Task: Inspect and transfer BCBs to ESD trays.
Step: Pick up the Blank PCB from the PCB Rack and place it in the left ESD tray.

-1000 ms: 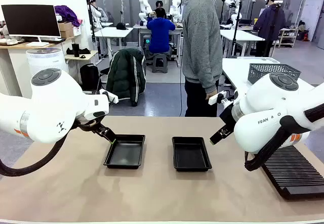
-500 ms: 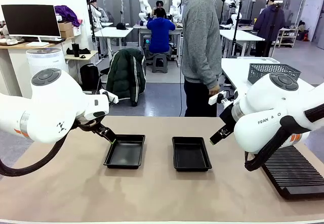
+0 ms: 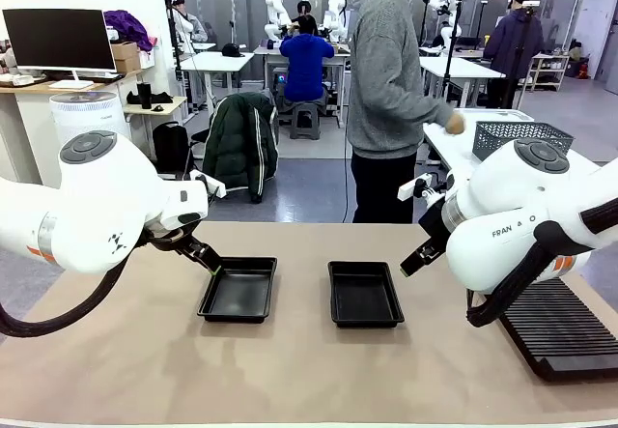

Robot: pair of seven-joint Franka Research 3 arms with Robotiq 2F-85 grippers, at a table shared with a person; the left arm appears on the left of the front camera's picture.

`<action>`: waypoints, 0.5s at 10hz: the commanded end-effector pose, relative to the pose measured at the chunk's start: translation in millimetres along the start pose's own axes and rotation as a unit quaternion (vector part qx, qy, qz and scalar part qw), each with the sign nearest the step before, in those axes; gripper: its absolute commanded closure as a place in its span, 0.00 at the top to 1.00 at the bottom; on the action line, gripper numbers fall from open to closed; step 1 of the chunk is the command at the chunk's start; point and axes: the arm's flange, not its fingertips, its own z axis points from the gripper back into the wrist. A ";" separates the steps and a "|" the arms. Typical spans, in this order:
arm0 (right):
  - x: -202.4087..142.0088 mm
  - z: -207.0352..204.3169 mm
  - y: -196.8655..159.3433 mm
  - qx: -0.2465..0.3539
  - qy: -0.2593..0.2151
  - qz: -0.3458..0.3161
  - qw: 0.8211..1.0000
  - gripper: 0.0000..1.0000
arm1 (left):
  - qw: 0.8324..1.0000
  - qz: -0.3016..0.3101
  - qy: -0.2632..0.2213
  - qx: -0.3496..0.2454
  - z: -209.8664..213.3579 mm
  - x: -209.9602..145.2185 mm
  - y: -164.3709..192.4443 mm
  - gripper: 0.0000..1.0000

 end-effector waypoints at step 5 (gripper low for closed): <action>0.0 0.0 -0.1 0.000 0.000 0.000 1.000 1.00 | 1.000 0.000 0.000 0.000 0.0 -0.1 0.1 1.00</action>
